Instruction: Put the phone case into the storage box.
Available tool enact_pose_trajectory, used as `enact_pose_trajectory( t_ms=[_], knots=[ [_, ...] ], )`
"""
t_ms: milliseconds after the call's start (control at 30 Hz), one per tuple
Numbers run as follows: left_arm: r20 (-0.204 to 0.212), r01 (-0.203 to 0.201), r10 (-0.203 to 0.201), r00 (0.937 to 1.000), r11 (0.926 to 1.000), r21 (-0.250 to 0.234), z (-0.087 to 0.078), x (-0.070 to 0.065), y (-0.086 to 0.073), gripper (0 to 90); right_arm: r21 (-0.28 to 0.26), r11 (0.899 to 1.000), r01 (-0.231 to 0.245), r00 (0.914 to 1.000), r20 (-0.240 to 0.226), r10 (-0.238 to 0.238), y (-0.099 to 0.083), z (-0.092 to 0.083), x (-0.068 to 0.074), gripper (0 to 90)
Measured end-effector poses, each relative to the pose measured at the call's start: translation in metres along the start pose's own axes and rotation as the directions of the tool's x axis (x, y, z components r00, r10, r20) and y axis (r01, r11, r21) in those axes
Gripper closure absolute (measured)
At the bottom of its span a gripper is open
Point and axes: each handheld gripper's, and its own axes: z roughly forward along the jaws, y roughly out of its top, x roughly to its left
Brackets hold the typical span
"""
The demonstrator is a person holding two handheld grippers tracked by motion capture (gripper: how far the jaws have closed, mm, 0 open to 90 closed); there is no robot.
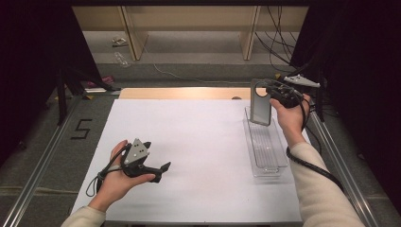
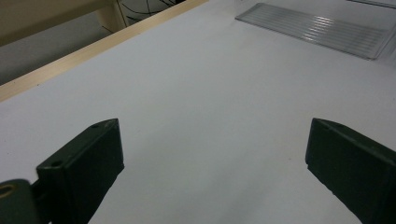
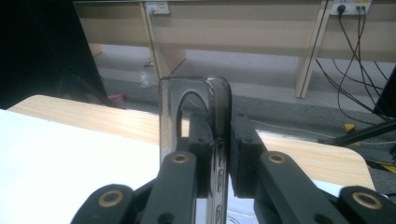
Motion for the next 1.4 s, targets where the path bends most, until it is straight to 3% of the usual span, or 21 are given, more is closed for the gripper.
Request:
enact_pose_trajectory(
  t_ms=[1400],
  knots=[
    [-0.007,0.006,-0.006,1.0,1.0,-0.007,-0.001,0.001,0.001,4.2,0.023,1.0,0.021,0.9997,-0.01,-0.021,-0.003,0.014,-0.004,81.9]
  ],
)
